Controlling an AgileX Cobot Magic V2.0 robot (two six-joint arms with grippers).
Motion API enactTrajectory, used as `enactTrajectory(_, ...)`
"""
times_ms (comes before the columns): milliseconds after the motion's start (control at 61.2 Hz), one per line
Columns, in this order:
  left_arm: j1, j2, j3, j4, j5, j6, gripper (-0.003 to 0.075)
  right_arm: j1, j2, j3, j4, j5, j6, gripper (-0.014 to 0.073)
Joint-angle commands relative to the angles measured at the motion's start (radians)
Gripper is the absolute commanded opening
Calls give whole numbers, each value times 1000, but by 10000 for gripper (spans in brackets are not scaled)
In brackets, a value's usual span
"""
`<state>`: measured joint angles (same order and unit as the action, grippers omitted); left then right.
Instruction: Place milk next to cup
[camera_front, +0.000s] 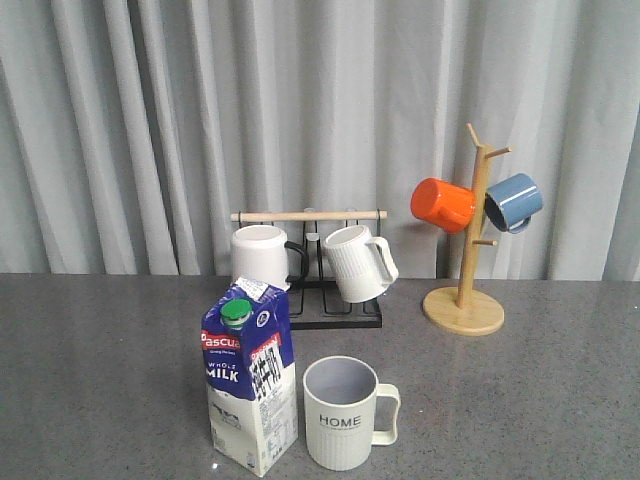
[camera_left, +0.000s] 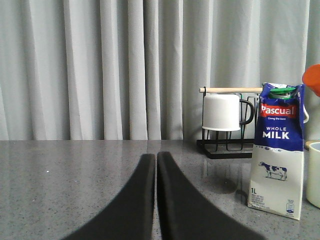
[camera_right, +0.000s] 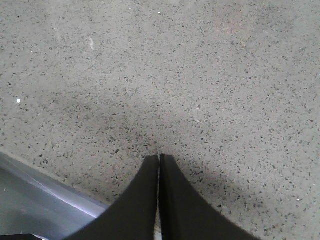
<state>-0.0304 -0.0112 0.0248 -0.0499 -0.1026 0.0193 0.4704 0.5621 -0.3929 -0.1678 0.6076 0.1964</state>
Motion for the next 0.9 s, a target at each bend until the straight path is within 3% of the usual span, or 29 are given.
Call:
enactTrajectory(0,3,-11,19,0,-67,1,-7,0,2,-25,-29,-58,-3,-5)
enactTrajectory(212,3,-11,19,0,-67,1,-7,-91,-34,-1,-52,-114,-7,-5)
enactTrajectory(490,3,-11,19,0,-67,1,-7,-347,-358,278,-10,-460,28,-5)
enactTrajectory(669,3,-11,19,0,-67,1,-7,-482,-519,388,82,-493,32,-5)
enactTrajectory(882,3,-12,19,0,-67,1,-7,-528,-584,429,97,-528,38,-5)
